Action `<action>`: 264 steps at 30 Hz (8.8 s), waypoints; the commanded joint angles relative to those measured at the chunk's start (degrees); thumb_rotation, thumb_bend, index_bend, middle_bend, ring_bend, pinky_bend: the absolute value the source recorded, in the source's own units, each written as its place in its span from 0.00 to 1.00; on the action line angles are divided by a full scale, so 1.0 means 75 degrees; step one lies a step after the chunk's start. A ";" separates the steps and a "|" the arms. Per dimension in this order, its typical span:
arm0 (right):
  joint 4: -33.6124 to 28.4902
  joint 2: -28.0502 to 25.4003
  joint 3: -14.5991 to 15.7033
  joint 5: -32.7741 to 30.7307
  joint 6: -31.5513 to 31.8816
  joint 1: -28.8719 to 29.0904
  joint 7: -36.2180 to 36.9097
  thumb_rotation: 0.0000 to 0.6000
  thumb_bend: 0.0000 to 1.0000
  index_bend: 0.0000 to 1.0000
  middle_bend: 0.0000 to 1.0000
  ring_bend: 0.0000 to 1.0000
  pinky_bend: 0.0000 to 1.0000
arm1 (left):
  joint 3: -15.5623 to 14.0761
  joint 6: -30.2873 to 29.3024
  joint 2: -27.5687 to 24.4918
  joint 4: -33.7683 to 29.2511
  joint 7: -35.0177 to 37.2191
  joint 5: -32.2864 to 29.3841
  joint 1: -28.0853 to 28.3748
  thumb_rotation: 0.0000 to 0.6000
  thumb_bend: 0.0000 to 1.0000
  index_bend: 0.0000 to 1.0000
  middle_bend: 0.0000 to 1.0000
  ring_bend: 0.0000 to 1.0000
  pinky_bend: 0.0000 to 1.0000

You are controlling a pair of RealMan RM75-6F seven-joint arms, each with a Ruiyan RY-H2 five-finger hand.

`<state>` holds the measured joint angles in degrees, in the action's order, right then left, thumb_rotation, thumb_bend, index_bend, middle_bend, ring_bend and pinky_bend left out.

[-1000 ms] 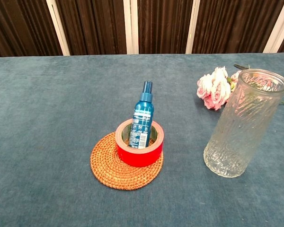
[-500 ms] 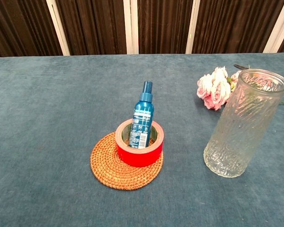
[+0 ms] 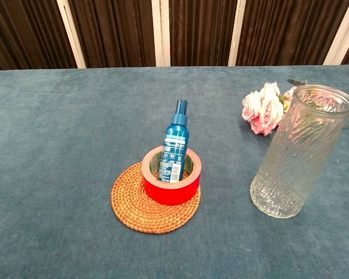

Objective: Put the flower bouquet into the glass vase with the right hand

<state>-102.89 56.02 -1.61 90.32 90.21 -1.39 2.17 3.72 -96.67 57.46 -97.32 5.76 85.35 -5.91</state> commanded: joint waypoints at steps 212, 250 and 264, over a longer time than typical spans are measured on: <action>-0.1019 -0.0563 -0.2165 0.0636 -0.5824 0.3387 0.9993 1.00 0.05 0.09 0.05 0.02 0.00 | 0.0060 -0.0275 0.0106 0.0017 -0.0259 0.0059 -0.0121 1.00 0.22 0.13 0.00 0.00 0.05; 0.0492 0.0363 -0.0140 0.0975 0.0019 -0.0036 -0.0549 1.00 0.04 0.05 0.03 0.01 0.00 | 0.0038 -0.0328 -0.0101 0.0211 0.0579 0.0145 -0.0185 1.00 0.22 0.14 0.00 0.00 0.05; 0.0660 0.0975 -0.0238 0.0683 0.0125 -0.0032 -0.1563 1.00 0.04 0.05 0.03 0.01 0.00 | 0.0052 -0.0256 -0.0113 0.0264 0.0674 0.0097 -0.0153 1.00 0.22 0.14 0.00 0.00 0.05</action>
<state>-97.99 63.16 -3.27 95.66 91.08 -1.66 -9.46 4.11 -98.59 56.61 -95.35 10.81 86.08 -7.07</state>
